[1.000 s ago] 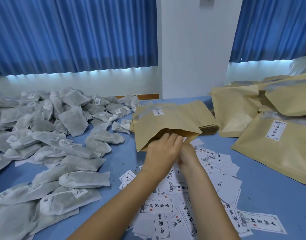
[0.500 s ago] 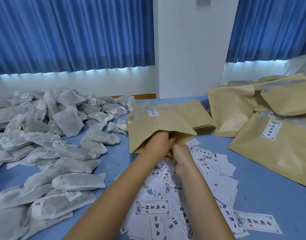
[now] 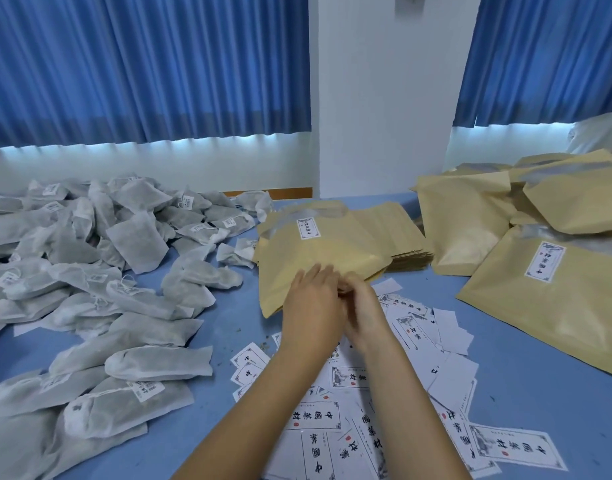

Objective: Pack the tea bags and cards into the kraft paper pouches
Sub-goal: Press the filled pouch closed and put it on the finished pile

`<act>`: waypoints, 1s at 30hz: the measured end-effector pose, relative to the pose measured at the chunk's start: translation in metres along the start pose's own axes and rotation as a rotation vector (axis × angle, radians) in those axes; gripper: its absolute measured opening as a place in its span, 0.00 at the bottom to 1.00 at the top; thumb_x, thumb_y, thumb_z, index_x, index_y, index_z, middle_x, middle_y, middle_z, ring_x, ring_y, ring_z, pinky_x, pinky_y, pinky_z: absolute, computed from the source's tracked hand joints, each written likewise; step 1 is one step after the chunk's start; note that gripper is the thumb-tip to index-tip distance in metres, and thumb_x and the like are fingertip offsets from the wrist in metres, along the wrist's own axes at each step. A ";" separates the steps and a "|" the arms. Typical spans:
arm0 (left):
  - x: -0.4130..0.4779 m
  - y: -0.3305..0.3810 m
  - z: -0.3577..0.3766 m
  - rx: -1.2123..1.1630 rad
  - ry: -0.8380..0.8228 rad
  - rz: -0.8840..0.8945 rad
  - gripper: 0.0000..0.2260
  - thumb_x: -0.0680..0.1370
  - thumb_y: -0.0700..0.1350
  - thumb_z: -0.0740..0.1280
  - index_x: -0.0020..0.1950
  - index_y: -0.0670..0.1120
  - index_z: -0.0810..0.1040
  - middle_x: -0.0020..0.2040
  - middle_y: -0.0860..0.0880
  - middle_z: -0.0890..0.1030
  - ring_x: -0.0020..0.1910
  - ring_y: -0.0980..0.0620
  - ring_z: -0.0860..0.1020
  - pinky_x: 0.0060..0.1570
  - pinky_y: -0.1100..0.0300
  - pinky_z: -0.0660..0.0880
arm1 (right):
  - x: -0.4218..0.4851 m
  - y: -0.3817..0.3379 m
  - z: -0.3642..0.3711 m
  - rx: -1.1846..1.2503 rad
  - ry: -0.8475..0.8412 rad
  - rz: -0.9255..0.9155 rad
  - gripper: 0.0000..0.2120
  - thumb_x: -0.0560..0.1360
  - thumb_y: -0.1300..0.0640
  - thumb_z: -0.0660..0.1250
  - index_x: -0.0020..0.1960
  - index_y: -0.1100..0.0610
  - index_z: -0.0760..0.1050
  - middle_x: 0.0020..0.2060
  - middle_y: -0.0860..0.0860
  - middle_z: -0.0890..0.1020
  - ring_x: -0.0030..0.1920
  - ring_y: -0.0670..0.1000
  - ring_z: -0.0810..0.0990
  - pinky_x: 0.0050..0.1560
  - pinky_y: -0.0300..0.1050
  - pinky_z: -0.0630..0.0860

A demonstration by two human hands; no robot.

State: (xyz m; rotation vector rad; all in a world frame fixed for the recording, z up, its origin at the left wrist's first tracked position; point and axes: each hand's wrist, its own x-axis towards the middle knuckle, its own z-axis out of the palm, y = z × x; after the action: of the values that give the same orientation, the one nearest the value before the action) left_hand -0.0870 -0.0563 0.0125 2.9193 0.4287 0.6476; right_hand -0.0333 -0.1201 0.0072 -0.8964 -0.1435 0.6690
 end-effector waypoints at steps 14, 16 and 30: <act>-0.013 -0.033 -0.001 -1.849 -0.080 -0.915 0.16 0.77 0.56 0.65 0.55 0.46 0.77 0.43 0.45 0.82 0.33 0.52 0.77 0.27 0.66 0.68 | 0.014 0.002 -0.013 -0.133 0.149 0.056 0.09 0.81 0.59 0.59 0.58 0.63 0.72 0.54 0.62 0.80 0.54 0.62 0.80 0.51 0.52 0.79; -0.012 -0.042 0.001 -1.863 0.055 -0.950 0.14 0.80 0.51 0.62 0.61 0.43 0.73 0.49 0.41 0.81 0.40 0.47 0.81 0.41 0.57 0.77 | 0.014 0.003 -0.015 -0.306 0.149 0.074 0.04 0.79 0.59 0.63 0.52 0.60 0.73 0.48 0.59 0.81 0.48 0.59 0.82 0.54 0.55 0.79; -0.012 -0.054 0.003 -1.992 0.290 -0.990 0.07 0.83 0.40 0.57 0.60 0.44 0.67 0.54 0.43 0.77 0.45 0.42 0.79 0.54 0.43 0.75 | 0.016 -0.006 -0.030 -0.365 0.343 -0.095 0.10 0.76 0.63 0.67 0.35 0.62 0.74 0.24 0.52 0.74 0.22 0.46 0.70 0.25 0.36 0.67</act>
State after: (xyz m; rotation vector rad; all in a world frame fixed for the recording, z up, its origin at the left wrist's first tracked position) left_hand -0.1095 -0.0089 -0.0049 0.6059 0.5885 0.6169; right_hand -0.0067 -0.1329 -0.0096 -1.3339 0.0010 0.3967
